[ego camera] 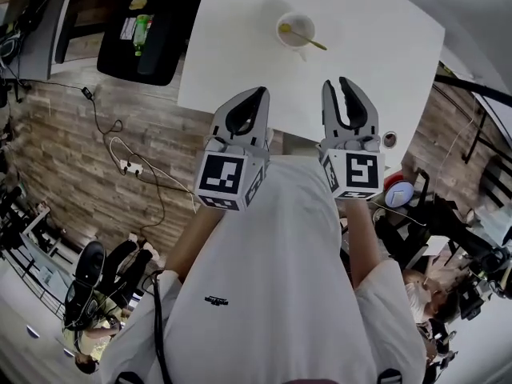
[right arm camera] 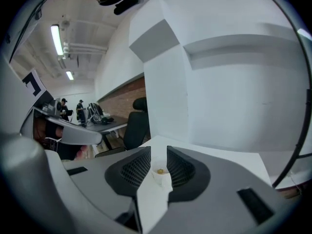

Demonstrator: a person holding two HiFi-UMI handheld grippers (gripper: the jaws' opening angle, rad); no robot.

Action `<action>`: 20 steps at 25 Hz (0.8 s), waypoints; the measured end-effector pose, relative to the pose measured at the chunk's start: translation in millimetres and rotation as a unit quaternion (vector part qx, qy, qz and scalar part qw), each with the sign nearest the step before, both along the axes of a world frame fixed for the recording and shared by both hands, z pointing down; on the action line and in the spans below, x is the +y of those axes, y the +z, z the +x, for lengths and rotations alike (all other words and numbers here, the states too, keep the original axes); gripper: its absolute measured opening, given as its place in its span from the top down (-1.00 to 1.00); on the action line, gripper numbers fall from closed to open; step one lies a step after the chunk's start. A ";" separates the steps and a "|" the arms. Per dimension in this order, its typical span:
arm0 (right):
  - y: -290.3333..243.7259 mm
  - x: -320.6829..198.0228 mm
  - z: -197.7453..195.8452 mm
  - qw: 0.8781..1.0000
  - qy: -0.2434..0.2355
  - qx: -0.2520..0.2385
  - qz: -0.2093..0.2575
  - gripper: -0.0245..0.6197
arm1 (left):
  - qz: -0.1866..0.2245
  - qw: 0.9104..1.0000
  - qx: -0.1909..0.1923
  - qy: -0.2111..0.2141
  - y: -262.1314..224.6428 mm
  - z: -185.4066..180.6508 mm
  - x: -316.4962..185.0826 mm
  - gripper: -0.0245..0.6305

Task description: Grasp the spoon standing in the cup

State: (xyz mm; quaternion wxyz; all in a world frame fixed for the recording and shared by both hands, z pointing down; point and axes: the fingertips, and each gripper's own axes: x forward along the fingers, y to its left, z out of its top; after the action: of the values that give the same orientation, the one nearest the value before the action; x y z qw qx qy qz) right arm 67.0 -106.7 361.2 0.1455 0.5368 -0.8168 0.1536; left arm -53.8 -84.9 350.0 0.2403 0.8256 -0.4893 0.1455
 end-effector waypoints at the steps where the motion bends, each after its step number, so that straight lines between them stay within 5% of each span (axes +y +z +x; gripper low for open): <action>1: 4.5 -3.0 1.5 1.000 -0.007 0.003 -0.004 0.63 | -0.002 1.000 0.000 -0.003 2.7 0.9 -2.8 0.90; 20: 91.6 -58.2 -1.2 0.993 -0.090 0.051 -0.052 0.57 | -0.063 0.998 -0.017 -0.025 70.9 12.7 -38.8 0.90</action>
State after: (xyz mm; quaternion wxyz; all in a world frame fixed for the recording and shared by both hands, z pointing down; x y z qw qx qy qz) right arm 65.9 -165.0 452.9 0.2280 0.4599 -0.8441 0.1548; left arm -41.0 -123.6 420.9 0.2869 0.7935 -0.5041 0.1843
